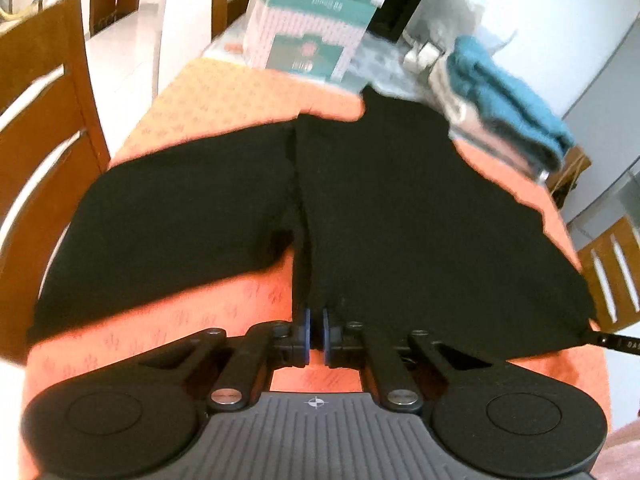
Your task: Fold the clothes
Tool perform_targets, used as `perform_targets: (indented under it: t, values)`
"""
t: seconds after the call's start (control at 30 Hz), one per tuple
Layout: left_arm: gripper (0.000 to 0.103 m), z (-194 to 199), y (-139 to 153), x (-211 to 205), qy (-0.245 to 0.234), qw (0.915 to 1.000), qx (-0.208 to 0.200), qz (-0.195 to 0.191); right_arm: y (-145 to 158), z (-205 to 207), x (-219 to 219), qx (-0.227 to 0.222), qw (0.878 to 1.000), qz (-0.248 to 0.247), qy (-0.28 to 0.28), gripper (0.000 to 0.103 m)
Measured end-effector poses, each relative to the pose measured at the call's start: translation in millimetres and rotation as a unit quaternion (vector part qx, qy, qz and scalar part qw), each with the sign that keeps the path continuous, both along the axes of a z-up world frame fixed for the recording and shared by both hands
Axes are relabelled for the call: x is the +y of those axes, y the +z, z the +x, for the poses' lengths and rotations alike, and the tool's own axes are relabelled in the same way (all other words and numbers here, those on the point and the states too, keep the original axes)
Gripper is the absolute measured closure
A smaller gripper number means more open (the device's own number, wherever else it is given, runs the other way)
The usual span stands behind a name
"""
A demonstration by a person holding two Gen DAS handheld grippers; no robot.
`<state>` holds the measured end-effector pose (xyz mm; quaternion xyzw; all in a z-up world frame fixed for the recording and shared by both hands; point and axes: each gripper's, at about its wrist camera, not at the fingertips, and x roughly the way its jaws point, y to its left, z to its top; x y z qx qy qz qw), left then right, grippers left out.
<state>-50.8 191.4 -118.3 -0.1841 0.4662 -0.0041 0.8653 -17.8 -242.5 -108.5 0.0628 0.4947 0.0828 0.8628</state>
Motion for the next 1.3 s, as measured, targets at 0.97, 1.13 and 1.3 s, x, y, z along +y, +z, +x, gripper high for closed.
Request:
perform_targets:
  t: [0.97, 1.13, 1.3]
  values:
    - [0.034, -0.8, 57.2, -60.2, 0.066, 0.9978, 0.007, -0.001, -5.1, -20.6, -197.1, -0.005, 0.962, 0.054, -0.267, 0.056]
    - [0.031, 11.7, 62.8, -73.7, 0.072, 0.9974, 0.007, -0.001, -30.3, -3.0, -233.1, 0.007, 0.941, 0.113, -0.319, 0.056]
    - [0.03, 25.8, 64.1, -80.4, 0.075, 0.9971, 0.012, -0.003, -62.4, 14.4, -266.0, 0.023, 0.893, 0.201, -0.401, 0.055]
